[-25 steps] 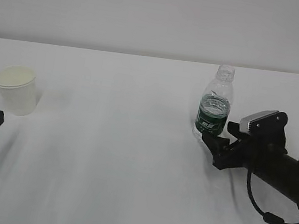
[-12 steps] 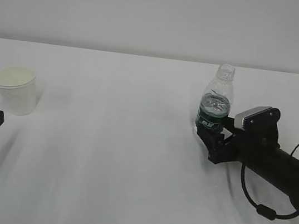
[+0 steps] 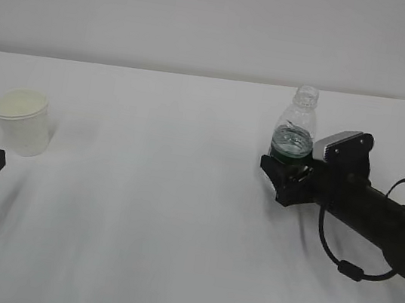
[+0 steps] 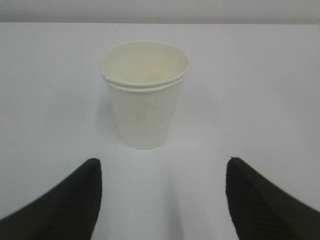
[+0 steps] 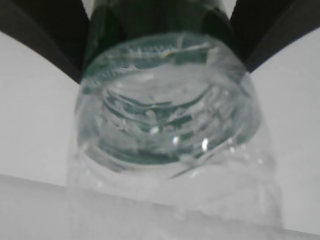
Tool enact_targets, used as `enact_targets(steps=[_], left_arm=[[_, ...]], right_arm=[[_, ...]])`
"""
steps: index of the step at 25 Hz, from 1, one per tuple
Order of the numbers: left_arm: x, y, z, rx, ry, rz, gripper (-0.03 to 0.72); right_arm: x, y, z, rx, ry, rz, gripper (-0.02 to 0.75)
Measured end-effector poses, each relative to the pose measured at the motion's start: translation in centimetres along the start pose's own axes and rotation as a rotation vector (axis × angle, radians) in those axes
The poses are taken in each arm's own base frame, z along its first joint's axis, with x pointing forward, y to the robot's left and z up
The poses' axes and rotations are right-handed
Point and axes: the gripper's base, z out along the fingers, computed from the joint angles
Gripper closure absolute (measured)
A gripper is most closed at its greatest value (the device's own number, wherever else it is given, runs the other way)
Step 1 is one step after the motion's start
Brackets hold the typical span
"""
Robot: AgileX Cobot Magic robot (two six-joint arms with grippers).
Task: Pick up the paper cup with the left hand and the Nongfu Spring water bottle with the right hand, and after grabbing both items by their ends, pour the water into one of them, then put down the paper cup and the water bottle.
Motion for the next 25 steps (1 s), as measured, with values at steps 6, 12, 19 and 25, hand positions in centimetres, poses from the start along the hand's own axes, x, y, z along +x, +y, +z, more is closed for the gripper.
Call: enact_targets(steps=[6, 12, 19, 25], left_arm=[[0.0, 0.0, 0.0, 0.000, 0.000, 0.000, 0.130], [0.0, 0.0, 0.0, 0.000, 0.000, 0.000, 0.130], [0.0, 0.0, 0.0, 0.000, 0.000, 0.000, 0.130], [0.0, 0.0, 0.0, 0.000, 0.000, 0.000, 0.130]], right_arm=[[-1.1, 0.8, 1.7, -0.029, -0.020, -0.033, 0.148], [-1.2, 0.8, 2.0, -0.012, -0.006, -0.025, 0.148], [-0.8, 0.7, 2.0, 0.000, 0.037, -0.021, 0.148], [-0.8, 0.7, 2.0, 0.001, 0.033, -0.020, 0.153]])
